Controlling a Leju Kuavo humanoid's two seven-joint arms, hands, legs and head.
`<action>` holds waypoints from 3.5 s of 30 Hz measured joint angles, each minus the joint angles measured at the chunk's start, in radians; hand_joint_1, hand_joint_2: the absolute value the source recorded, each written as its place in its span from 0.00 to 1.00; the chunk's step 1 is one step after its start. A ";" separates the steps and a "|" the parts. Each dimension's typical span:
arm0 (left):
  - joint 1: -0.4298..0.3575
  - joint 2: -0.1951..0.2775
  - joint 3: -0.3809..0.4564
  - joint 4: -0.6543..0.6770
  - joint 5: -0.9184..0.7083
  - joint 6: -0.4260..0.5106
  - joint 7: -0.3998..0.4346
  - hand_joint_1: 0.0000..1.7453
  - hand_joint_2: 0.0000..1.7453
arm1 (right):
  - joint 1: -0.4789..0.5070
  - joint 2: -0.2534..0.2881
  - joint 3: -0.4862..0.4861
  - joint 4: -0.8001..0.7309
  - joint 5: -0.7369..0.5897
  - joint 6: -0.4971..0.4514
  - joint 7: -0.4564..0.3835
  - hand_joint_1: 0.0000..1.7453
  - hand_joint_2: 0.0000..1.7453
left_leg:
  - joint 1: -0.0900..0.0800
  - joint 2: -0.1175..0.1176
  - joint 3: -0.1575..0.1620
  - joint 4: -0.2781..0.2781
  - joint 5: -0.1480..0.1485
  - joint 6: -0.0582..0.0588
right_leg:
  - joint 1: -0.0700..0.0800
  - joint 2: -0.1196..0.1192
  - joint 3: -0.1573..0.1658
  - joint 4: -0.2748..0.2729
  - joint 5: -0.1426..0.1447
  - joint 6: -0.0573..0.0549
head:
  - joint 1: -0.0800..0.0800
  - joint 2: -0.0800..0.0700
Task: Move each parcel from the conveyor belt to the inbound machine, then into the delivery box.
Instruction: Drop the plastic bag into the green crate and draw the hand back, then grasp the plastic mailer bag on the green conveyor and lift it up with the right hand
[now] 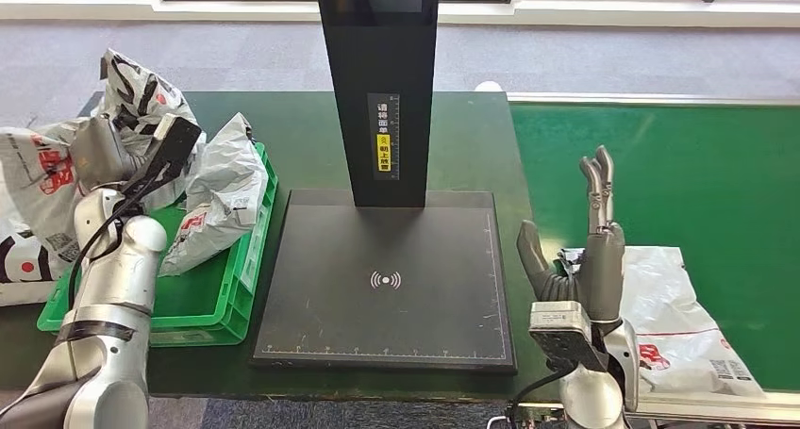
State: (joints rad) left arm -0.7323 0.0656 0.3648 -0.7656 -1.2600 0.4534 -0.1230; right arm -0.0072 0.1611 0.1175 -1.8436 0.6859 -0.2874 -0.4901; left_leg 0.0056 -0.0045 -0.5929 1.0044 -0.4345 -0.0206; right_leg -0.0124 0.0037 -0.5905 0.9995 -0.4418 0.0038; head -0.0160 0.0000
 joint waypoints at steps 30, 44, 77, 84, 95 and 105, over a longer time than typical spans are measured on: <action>0.008 -0.055 0.016 0.055 0.097 -0.064 -0.084 0.00 0.00 | -0.061 0.012 -0.042 0.173 0.297 0.129 0.278 0.00 0.50 | 0.000 0.000 -0.002 0.000 0.000 0.000 | 0.000 0.000 -0.002 0.000 0.000 0.000 | 0.000 0.000; 0.259 -0.187 -0.092 -0.393 0.565 -0.122 -0.235 0.00 0.00 | -0.104 -0.056 -0.333 0.584 0.644 0.149 0.554 0.00 1.00 | -0.002 -0.001 -0.003 0.001 -0.002 0.002 | -0.001 -0.001 -0.003 -0.002 0.000 0.001 | 0.000 0.000; 0.494 -0.283 -0.240 -0.684 0.809 -0.166 -0.294 0.00 0.00 | 0.012 0.007 -0.816 0.468 0.750 0.174 0.599 1.00 1.00 | -0.002 0.000 -0.002 0.001 -0.006 0.004 | -0.002 -0.001 0.001 -0.002 -0.004 0.006 | 0.000 0.000; 0.498 -0.283 -0.242 -0.672 0.841 -0.175 -0.305 0.00 0.00 | -0.044 -0.037 -0.733 0.599 0.772 0.162 0.595 1.00 1.00 | -0.002 0.000 0.000 0.001 -0.006 0.004 | -0.002 0.000 0.002 -0.002 -0.003 0.005 | 0.000 0.000; 0.566 -0.283 -0.242 -0.686 0.890 -0.190 -0.336 0.00 0.00 | -0.052 -0.050 -0.673 0.596 0.686 -0.034 0.546 1.00 1.00 | -0.003 0.000 0.000 0.001 -0.006 0.005 | -0.003 0.000 0.002 -0.002 -0.003 0.006 | 0.000 0.000; 0.609 -0.285 -0.243 -0.713 0.892 -0.186 -0.343 0.00 0.00 | -0.051 -0.018 -0.666 0.418 0.426 -0.283 0.353 1.00 1.00 | -0.003 -0.001 0.000 0.001 -0.006 0.005 | -0.003 -0.002 0.002 -0.002 -0.004 0.006 | 0.000 0.000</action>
State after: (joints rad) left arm -0.1234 -0.2197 0.1216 -1.4785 -0.3681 0.2676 -0.4664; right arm -0.0586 0.1432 -0.5487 -1.4257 1.1118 -0.5703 -0.1370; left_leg 0.0028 -0.0052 -0.5931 1.0055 -0.4405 -0.0159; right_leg -0.0151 0.0021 -0.5882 0.9974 -0.4454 0.0096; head -0.0160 0.0000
